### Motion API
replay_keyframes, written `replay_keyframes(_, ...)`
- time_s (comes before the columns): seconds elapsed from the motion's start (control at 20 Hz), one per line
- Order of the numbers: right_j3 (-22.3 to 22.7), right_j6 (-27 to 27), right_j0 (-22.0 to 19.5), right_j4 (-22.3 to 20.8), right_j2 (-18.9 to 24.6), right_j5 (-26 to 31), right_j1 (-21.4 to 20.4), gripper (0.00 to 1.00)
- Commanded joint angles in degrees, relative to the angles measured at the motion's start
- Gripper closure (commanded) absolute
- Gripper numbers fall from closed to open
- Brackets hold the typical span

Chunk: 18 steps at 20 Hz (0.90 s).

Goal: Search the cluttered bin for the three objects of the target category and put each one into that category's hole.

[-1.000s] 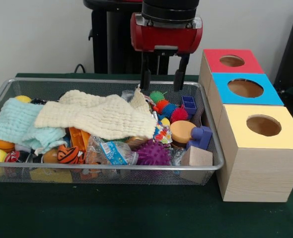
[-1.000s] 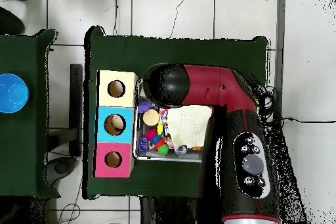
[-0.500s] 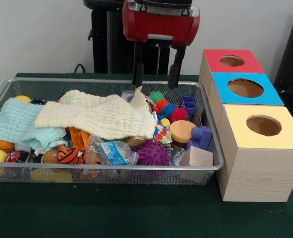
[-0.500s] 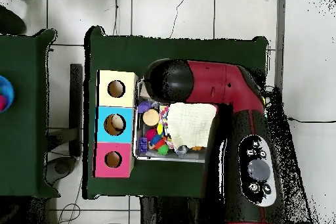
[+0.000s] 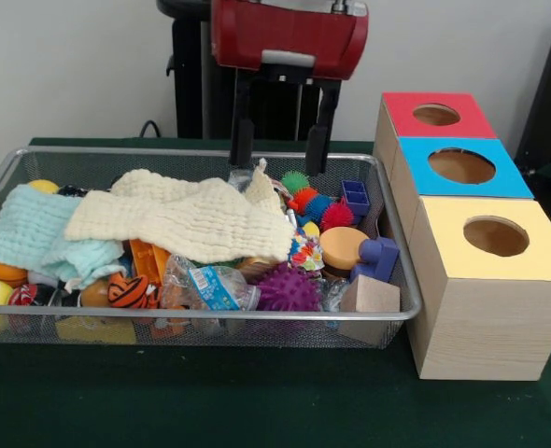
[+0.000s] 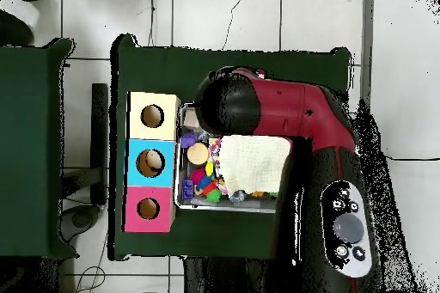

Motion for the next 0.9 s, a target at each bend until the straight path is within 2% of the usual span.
replay_keyframes(0.05, 4.8, 0.1, -3.8, -0.2, 5.5, -1.7, 4.3, 0.0)
replay_keyframes(0.45, 9.2, 4.2, -4.1, 0.8, 4.1, -0.9, 5.7, 0.0)
replay_keyframes(0.9, 18.3, 14.0, -3.1, 3.2, 2.8, -13.8, 6.1, 0.0)
